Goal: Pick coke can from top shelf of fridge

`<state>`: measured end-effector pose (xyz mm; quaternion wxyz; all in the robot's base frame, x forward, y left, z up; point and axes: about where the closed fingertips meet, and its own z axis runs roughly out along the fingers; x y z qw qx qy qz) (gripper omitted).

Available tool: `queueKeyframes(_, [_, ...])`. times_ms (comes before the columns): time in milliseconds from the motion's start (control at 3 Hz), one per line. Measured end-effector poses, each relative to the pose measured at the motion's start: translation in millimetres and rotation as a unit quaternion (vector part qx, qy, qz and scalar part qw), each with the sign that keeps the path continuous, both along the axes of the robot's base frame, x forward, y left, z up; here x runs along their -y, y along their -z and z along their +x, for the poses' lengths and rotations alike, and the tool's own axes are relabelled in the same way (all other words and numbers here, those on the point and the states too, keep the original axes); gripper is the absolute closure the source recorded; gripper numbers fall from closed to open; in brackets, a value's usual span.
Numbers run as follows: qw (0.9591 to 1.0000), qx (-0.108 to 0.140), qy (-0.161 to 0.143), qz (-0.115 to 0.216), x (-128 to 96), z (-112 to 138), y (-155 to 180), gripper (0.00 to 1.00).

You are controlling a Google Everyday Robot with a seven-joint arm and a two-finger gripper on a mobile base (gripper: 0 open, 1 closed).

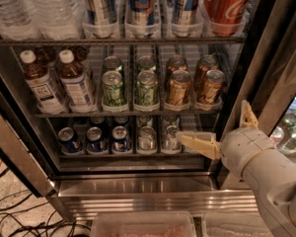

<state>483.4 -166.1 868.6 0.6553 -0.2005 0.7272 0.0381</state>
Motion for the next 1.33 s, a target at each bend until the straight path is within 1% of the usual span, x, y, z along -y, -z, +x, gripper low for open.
queueKeyframes(333, [1.0000, 0.000, 0.000, 0.000, 0, 0, 0, 0.00])
queueKeyframes(667, [0.9995, -0.006, -0.004, 0.032, -14, 2, -5, 0.00])
queueKeyframes(1000, [0.9993, 0.003, -0.003, 0.038, -35, 7, -26, 0.00])
queueKeyframes(1333, [0.9990, 0.019, 0.012, 0.038, -50, 13, -47, 0.00])
